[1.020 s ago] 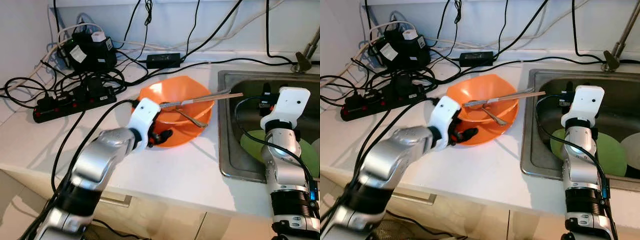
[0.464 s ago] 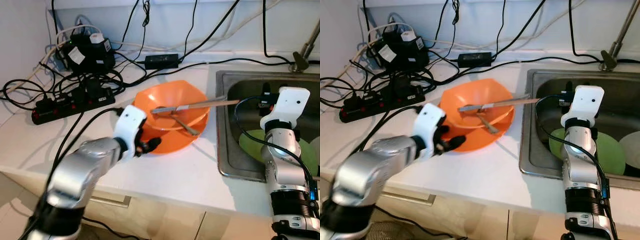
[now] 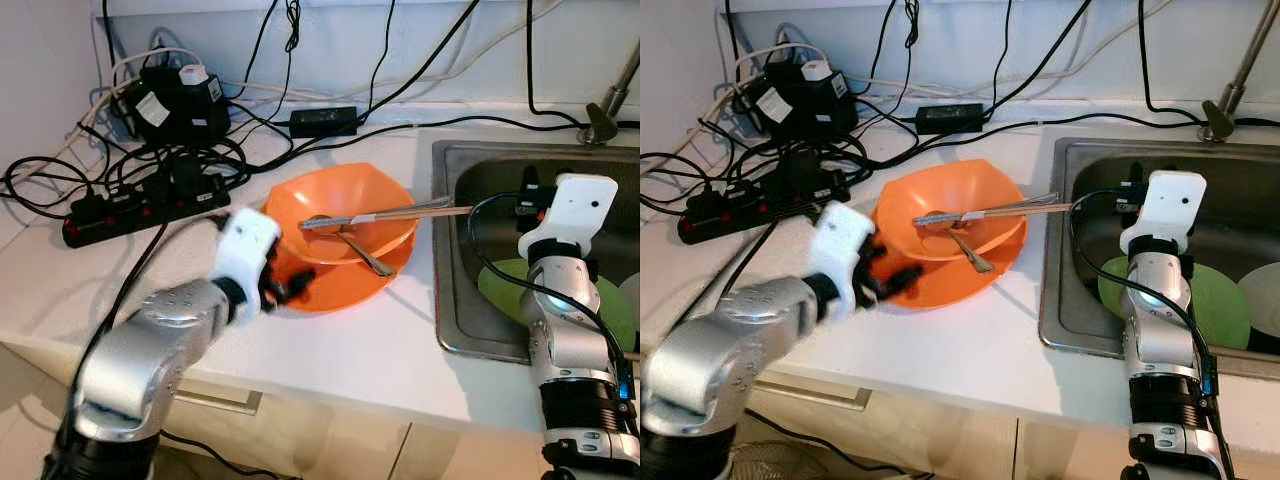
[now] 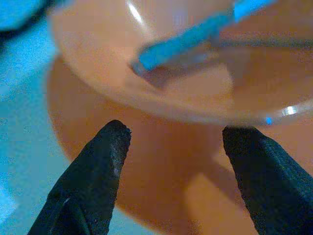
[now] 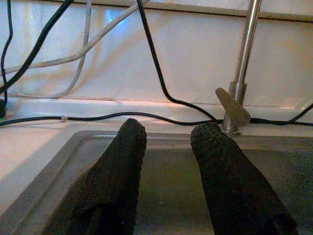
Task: Kitchen organization
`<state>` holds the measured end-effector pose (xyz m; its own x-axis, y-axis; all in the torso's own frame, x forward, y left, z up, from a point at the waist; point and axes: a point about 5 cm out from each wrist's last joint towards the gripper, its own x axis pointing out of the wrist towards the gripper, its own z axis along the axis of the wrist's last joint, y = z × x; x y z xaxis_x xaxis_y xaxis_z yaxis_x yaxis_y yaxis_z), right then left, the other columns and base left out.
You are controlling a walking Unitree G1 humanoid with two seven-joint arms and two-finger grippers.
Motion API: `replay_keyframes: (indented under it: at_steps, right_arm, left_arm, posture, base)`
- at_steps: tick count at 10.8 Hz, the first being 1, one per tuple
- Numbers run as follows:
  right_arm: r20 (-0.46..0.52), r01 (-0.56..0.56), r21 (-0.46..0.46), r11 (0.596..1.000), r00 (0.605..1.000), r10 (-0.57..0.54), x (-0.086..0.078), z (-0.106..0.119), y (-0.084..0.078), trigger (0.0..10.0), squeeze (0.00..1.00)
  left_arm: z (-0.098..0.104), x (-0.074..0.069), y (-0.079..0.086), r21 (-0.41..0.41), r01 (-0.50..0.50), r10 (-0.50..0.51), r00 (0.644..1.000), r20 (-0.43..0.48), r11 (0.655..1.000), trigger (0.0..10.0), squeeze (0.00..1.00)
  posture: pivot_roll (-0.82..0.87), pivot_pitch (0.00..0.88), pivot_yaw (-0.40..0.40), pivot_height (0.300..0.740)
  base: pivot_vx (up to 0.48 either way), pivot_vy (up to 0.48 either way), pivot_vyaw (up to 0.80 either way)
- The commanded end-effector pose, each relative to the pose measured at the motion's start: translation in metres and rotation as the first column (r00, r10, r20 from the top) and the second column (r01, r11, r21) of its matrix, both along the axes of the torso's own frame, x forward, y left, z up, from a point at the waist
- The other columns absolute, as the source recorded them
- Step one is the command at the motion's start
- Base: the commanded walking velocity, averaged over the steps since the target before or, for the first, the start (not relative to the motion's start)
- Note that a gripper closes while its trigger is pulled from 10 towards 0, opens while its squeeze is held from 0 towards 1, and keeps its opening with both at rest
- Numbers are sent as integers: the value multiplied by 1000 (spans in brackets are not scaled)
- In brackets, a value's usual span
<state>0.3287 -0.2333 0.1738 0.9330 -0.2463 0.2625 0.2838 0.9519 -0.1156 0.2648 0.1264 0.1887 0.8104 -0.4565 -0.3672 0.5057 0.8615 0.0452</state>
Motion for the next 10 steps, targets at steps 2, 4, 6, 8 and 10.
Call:
replay_keyframes:
  at_steps: [2,4,6,8,10]
  right_arm:
    - [6,-21,2,1000,1000,21,5,3,4,10000,0]
    - [4,-38,-1,999,999,38,8,4,8,10000,0]
    - [5,-48,-2,999,999,48,11,5,10,10000,0]
    - [11,-35,-3,999,999,35,9,5,6,10000,0]
    - [42,3,-4,1000,999,-3,5,10,-2,10000,0]
  left_arm:
    - [11,-5,21,28,-82,81,996,46,996,10000,0]
    - [19,-7,37,83,-146,140,987,81,986,10000,0]
    - [20,2,73,221,-376,324,916,238,900,10000,0]
    - [28,15,76,90,-500,435,817,380,861,10000,0]
    - [41,34,57,-116,-482,465,711,527,869,10000,0]
  posture:
    - [175,0,74,740]
    - [189,0,64,740]
    - [182,0,59,740]
    - [160,0,64,740]
    - [126,0,76,740]
  base:
    - [0,0,0]
    - [0,0,0]
    - [0,0,0]
    - [0,0,0]
    - [0,0,0]
